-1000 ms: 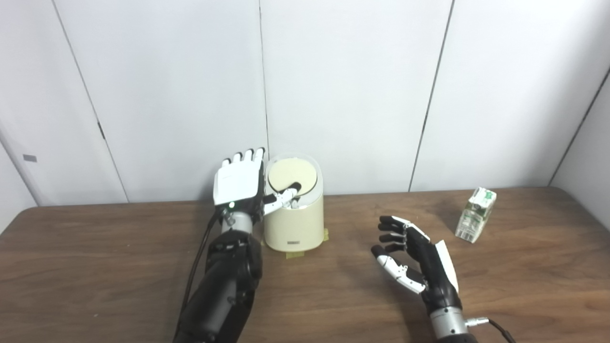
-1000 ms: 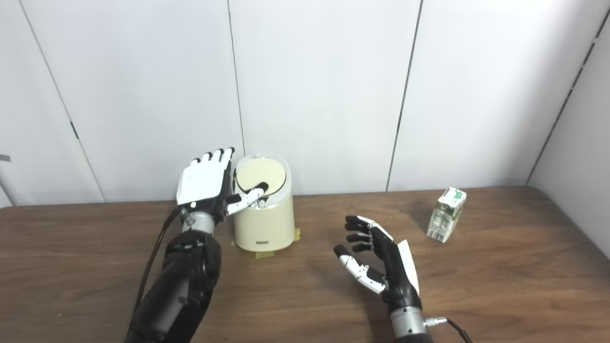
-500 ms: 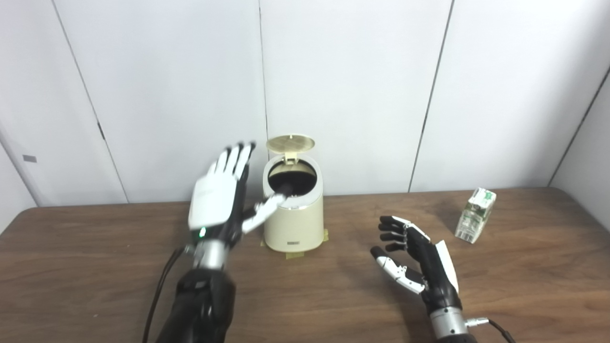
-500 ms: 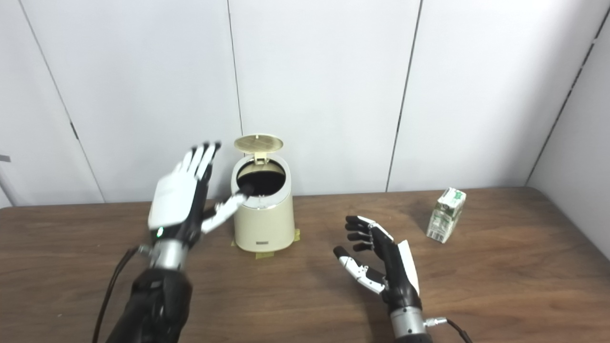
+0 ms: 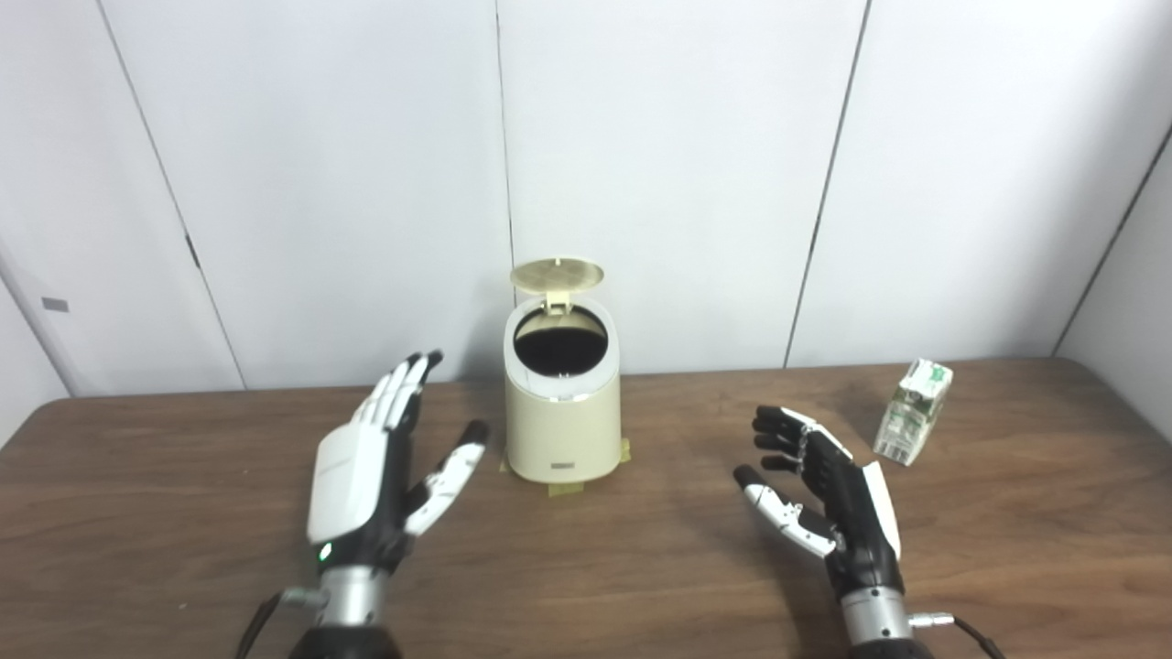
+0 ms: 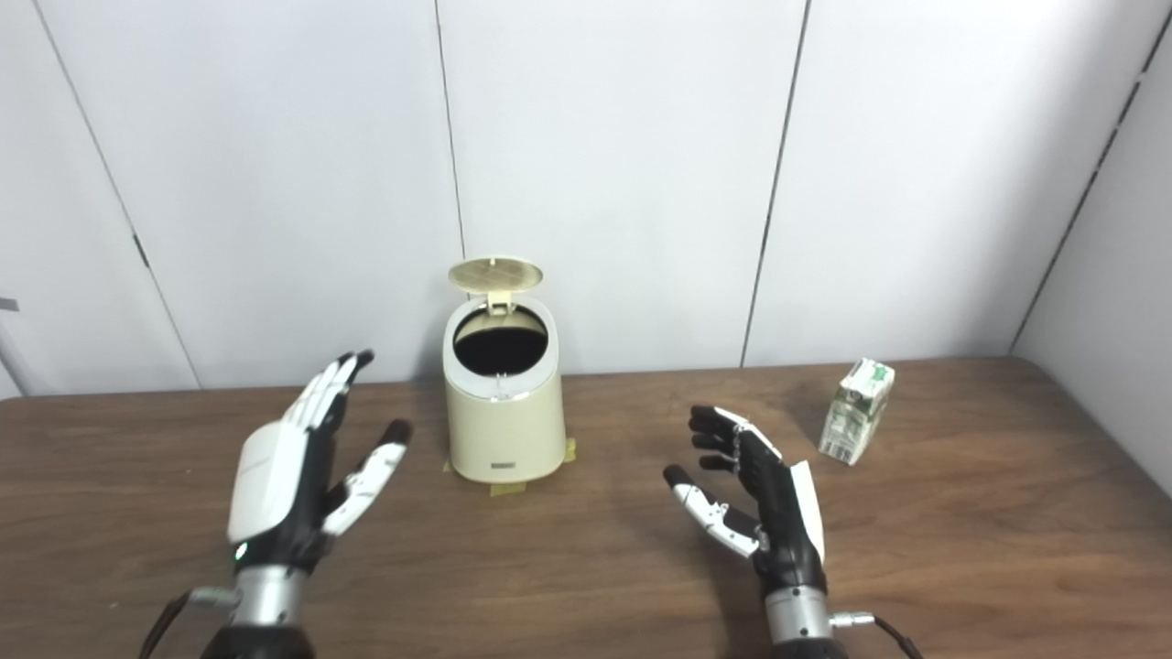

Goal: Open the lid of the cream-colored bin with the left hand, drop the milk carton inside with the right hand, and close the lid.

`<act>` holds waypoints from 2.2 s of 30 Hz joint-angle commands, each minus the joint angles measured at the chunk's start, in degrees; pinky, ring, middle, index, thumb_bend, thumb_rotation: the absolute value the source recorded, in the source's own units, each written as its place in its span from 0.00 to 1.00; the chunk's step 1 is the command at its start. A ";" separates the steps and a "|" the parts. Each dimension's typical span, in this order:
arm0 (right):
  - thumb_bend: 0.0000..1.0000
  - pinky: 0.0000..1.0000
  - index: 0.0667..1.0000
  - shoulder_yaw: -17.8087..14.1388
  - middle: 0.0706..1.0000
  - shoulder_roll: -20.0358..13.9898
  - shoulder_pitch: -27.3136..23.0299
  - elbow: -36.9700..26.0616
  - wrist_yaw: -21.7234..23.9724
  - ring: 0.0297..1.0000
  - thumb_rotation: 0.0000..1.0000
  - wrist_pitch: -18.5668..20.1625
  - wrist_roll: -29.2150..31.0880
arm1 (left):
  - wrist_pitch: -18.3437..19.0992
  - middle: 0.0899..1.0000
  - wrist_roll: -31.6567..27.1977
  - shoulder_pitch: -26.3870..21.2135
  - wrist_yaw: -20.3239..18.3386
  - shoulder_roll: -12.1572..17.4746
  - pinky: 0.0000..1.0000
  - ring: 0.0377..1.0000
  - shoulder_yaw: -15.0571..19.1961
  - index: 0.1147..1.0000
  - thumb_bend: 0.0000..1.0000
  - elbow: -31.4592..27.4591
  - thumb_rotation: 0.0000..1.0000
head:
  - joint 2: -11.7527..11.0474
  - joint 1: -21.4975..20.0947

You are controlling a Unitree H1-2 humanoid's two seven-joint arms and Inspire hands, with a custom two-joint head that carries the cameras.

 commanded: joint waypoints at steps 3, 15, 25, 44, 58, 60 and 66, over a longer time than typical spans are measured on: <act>0.25 0.65 0.72 -0.72 0.72 -0.07 -1.62 -2.07 0.54 0.72 0.34 -1.48 1.02 | -7.36 0.94 -5.85 0.45 1.03 0.13 0.91 0.93 1.70 0.92 0.27 -0.24 1.00 | -0.08 -0.26; 0.47 0.72 0.75 -3.91 0.75 -7.22 -6.30 -0.07 4.92 0.76 0.56 -8.08 5.19 | -14.68 0.91 -6.40 5.33 2.38 -0.02 0.90 0.92 3.34 0.90 0.21 1.78 0.98 | -0.38 -0.84; 0.83 0.64 0.74 -8.87 0.75 -12.14 -11.43 -7.22 3.92 0.73 0.50 0.92 3.55 | -14.28 0.92 -5.68 7.40 2.48 0.23 0.89 0.91 4.28 0.90 0.24 2.07 0.91 | 0.27 -1.51; 0.80 0.59 0.70 -13.09 0.71 -19.42 -17.47 -0.92 1.97 0.70 0.28 5.58 -1.20 | -12.87 0.90 -3.79 7.61 2.41 0.36 0.93 0.90 4.72 0.89 0.32 2.71 0.93 | 0.74 -4.47; 0.85 0.57 0.72 -10.19 0.75 -17.84 -17.85 9.44 -2.06 0.70 0.29 2.95 -4.74 | -14.45 0.91 -8.02 7.65 0.22 3.38 0.96 0.92 6.63 0.89 0.28 2.80 0.90 | 1.86 -12.28; 0.86 0.58 0.73 -9.74 0.75 -17.89 -17.74 10.32 -2.72 0.69 0.31 2.82 -5.65 | -14.80 0.91 -9.53 7.48 -0.31 3.61 0.96 0.92 7.11 0.89 0.29 3.19 0.89 | 1.97 -13.76; 0.87 0.71 0.76 -8.57 0.76 -16.91 -16.67 9.46 -4.36 0.77 0.35 6.12 -8.56 | -17.96 0.91 -10.69 7.11 0.05 4.59 0.99 0.91 7.85 0.89 0.24 5.06 0.86 | 2.00 -15.37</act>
